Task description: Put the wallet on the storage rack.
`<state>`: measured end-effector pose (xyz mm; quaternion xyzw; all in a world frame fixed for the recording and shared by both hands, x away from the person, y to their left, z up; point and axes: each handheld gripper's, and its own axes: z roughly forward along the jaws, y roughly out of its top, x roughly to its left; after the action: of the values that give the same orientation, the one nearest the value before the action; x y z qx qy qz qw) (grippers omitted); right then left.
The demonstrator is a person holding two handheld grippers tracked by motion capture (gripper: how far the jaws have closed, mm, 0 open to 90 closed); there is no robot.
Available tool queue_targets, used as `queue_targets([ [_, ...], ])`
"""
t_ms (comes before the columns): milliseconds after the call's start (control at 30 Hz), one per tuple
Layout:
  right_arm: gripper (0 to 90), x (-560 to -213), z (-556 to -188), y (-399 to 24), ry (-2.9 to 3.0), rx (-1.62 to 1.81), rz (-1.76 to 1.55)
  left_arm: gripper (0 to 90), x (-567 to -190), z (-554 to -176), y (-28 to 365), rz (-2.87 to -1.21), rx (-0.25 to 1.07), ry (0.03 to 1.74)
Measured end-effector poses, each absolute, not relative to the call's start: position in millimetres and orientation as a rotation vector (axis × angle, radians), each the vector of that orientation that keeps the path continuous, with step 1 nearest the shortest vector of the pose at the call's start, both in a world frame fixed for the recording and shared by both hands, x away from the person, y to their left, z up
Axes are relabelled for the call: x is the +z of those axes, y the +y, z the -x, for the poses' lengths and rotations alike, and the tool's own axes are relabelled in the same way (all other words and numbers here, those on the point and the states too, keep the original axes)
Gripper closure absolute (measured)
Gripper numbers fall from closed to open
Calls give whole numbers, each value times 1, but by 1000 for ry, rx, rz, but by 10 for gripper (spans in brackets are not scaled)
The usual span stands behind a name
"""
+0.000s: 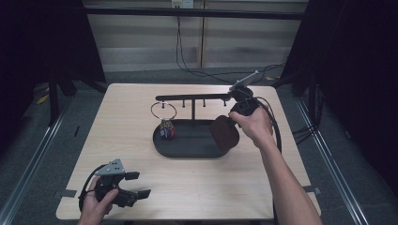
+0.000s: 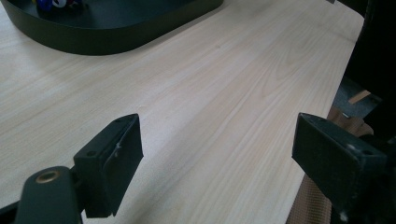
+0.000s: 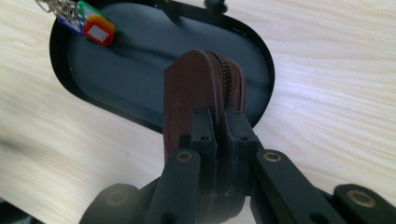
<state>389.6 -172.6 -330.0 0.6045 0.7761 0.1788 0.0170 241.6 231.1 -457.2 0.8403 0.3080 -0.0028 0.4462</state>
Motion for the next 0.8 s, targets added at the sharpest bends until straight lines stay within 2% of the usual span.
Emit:
queue_targets([
  [467,835,-350,-405,-180,2375,739,-1986,161,-456,-241,232,-2082,-5,761],
  [800,836,-381,-414,-187,2306,878,-2087,161,-456,-241,232,-2082,-5,761],
])
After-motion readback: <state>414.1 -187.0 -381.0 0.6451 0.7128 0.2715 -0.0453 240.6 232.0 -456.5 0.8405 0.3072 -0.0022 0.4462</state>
